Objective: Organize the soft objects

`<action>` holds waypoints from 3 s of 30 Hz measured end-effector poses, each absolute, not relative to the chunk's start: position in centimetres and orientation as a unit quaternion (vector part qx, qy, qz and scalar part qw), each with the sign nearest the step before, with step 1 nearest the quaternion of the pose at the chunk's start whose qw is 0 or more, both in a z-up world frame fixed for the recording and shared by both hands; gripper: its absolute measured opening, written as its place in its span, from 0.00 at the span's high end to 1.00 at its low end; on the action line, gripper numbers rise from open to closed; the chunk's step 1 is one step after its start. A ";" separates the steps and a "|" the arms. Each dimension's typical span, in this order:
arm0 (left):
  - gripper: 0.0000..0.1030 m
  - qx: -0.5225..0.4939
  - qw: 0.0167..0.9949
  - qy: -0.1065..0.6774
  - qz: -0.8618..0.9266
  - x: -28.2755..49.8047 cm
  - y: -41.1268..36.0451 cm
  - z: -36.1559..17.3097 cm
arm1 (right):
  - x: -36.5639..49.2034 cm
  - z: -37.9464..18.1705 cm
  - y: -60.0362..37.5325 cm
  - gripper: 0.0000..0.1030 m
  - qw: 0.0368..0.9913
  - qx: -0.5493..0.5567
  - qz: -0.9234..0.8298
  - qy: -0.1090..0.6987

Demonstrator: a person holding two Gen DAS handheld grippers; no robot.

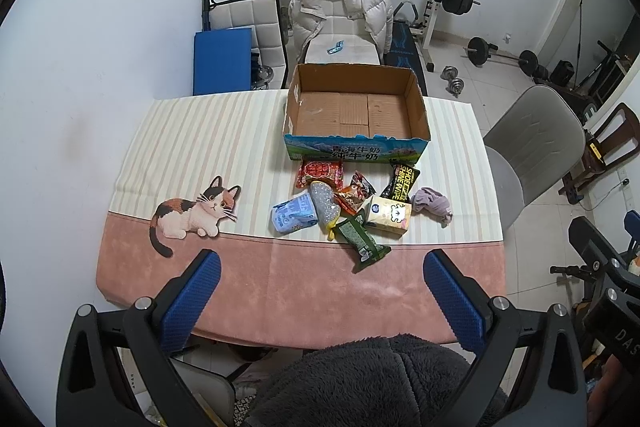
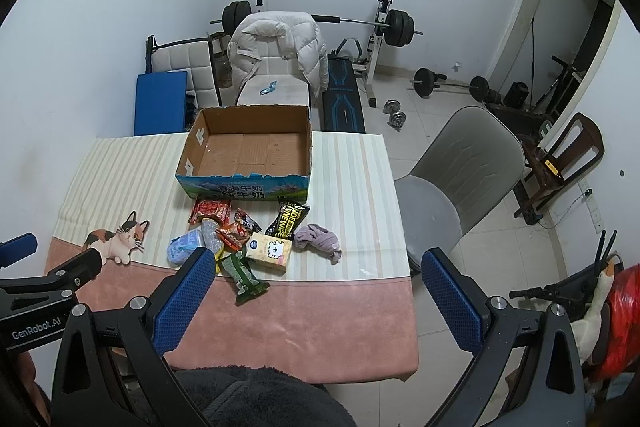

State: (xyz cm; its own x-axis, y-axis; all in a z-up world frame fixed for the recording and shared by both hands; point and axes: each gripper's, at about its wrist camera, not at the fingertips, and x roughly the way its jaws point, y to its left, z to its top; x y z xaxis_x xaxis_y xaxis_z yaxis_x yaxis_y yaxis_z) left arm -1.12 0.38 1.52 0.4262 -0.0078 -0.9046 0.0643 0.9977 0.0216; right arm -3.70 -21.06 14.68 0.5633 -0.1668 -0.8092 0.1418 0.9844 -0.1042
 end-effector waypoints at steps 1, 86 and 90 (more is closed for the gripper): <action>0.00 0.025 0.844 0.535 -0.022 -1.1 0.4 1.5 | -3.7 14.8 -21.0 0.00 0.884 -0.014 -0.088 0.458; 0.70 -0.055 0.625 0.778 0.004 8.4 -8.6 -36.4 | 12.7 -39.2 -29.0 0.35 0.621 0.080 0.005 0.780; 0.71 -0.041 0.652 0.757 -0.007 6.5 -9.9 -31.1 | 10.8 -37.6 -29.0 0.36 0.629 0.097 0.023 0.771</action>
